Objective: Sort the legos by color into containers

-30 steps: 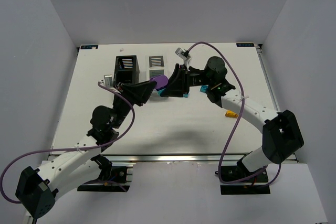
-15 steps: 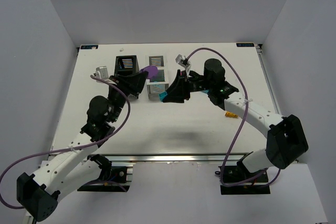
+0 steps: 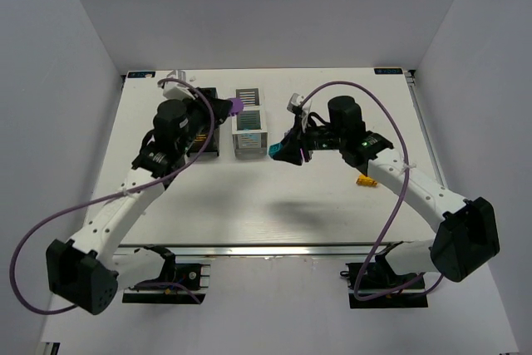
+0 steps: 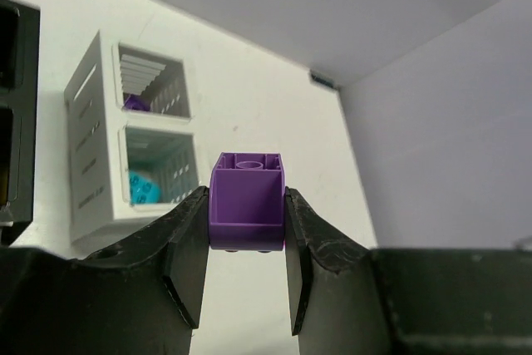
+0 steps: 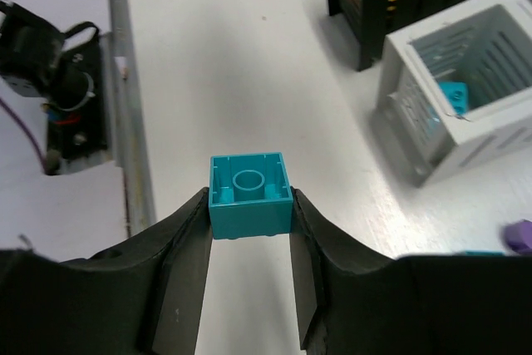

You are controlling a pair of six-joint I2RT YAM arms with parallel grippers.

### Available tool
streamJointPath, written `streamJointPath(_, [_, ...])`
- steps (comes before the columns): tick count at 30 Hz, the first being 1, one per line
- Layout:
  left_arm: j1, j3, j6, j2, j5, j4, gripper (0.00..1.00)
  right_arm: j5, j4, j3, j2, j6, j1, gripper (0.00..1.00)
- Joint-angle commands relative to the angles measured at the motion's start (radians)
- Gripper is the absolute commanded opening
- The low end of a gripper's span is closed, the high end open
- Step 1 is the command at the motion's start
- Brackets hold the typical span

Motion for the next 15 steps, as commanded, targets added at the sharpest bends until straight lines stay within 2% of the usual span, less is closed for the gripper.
streamJointPath(1, [0.027,0.079,0.032,0.050,0.110,-0.117,0.00,0.070,-0.045,0.036,-0.036,-0.098,-0.017,0.00])
streamJointPath(8, [0.067,0.171,0.050,0.174,0.155,-0.151,0.00,0.093,-0.045,0.034,-0.032,-0.113,-0.042,0.00])
streamJointPath(15, [0.088,0.331,0.035,0.448,0.186,-0.118,0.00,0.094,-0.050,0.045,-0.015,-0.116,-0.054,0.00])
